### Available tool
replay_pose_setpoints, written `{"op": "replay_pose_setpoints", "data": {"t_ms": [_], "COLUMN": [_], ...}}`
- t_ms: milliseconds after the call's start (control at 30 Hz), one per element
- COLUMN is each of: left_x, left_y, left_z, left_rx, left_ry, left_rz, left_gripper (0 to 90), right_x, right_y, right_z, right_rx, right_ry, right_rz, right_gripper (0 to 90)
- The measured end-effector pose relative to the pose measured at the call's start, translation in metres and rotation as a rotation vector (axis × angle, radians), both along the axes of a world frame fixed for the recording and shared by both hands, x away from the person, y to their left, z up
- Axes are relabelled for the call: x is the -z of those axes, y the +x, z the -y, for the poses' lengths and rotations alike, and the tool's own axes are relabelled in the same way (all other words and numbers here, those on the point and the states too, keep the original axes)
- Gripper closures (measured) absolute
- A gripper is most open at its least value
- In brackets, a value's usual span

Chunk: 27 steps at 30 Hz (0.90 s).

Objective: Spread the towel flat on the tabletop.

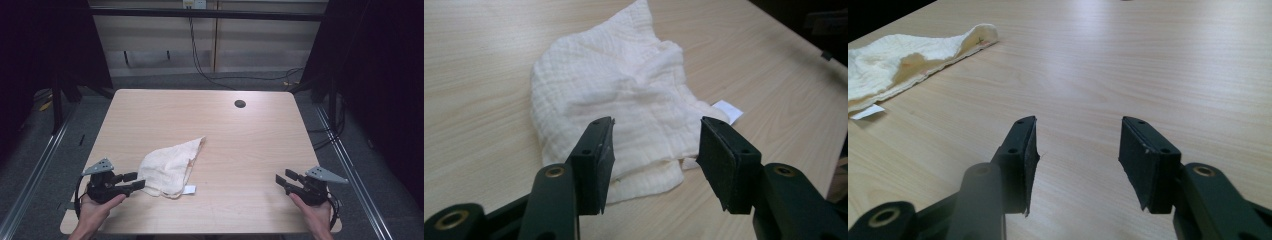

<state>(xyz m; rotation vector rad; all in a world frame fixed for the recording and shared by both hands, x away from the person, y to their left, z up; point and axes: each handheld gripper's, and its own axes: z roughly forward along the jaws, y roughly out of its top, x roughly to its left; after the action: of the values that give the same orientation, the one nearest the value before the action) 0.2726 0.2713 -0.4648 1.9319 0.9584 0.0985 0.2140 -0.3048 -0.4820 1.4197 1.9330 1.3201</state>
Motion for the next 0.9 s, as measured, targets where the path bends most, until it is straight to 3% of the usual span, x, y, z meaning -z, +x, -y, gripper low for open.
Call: {"op": "replay_pose_setpoints", "data": {"t_ms": [67,100,133,200,233,300,333,400,467,500,533,600,667,733,767,800,833,900], "left_x": [-0.001,-0.002,-0.002,-0.003,-0.007,-0.010,-0.013,-0.021,-0.026,-0.026,-0.029,-0.035,-0.036,-0.034,-0.026,-0.026,-0.014,-0.004], "left_y": [0.001,0.004,0.006,0.009,0.013,0.015,0.018,0.024,0.032,0.032,0.039,0.044,0.046,0.050,0.054,0.054,0.057,0.062], "left_z": [0.002,0.003,0.002,0.003,0.006,0.008,0.012,0.024,0.032,0.032,0.038,0.047,0.050,0.055,0.058,0.058,0.058,0.060], "left_rx": [-0.003,-0.009,-0.011,-0.016,-0.024,-0.010,0.024,0.048,0.063,0.063,0.061,0.071,0.082,0.083,0.096,0.096,0.086,0.089], "left_ry": [0.005,-0.010,-0.055,-0.068,-0.024,-0.024,-0.043,0.000,0.019,0.019,-0.007,0.008,0.006,0.030,0.061,0.061,0.078,0.111], "left_rz": [0.002,-0.005,-0.029,-0.038,-0.015,-0.013,-0.007,0.027,0.032,0.032,0.024,0.050,0.051,0.056,0.059,0.059,0.054,0.030], "left_gripper": [52.0,52.9,53.7,54.3,54.4,52.9,52.9,52.8,52.9,53.0,53.3,54.3,54.4,55.5,56.2,56.3,56.3,56.2], "right_x": [0.002,0.002,0.002,0.001,0.000,0.001,0.001,0.000,0.000,0.000,-0.002,-0.002,-0.002,-0.002,-0.002,-0.001,-0.001,-0.001], "right_y": [0.000,0.000,-0.001,-0.001,-0.002,-0.001,-0.001,0.000,-0.001,-0.001,-0.001,-0.002,-0.002,-0.003,-0.002,-0.002,-0.001,-0.001], "right_z": [0.000,0.000,0.000,-0.001,-0.002,-0.001,-0.001,0.001,-0.001,-0.001,-0.004,-0.008,-0.009,-0.010,-0.009,-0.009,-0.009,-0.008], "right_rx": [0.000,-0.004,-0.007,-0.003,-0.011,-0.018,-0.018,-0.033,-0.043,-0.043,-0.053,-0.065,-0.073,-0.077,-0.078,-0.076,-0.073,-0.077], "right_ry": [0.001,0.016,0.035,0.021,0.000,0.012,0.012,0.023,0.020,0.020,0.022,0.008,0.008,0.007,0.010,0.007,0.003,0.003], "right_rz": [-0.012,-0.021,-0.030,-0.032,-0.029,-0.032,-0.032,-0.029,-0.031,-0.031,-0.030,-0.039,-0.042,-0.048,-0.049,-0.048,-0.049,-0.054], "right_gripper": [46.3,45.3,45.0,45.1,45.1,44.7,44.7,43.4,42.2,42.2,41.3,40.9,40.7,40.0,40.0,39.9,39.5,39.0]}}
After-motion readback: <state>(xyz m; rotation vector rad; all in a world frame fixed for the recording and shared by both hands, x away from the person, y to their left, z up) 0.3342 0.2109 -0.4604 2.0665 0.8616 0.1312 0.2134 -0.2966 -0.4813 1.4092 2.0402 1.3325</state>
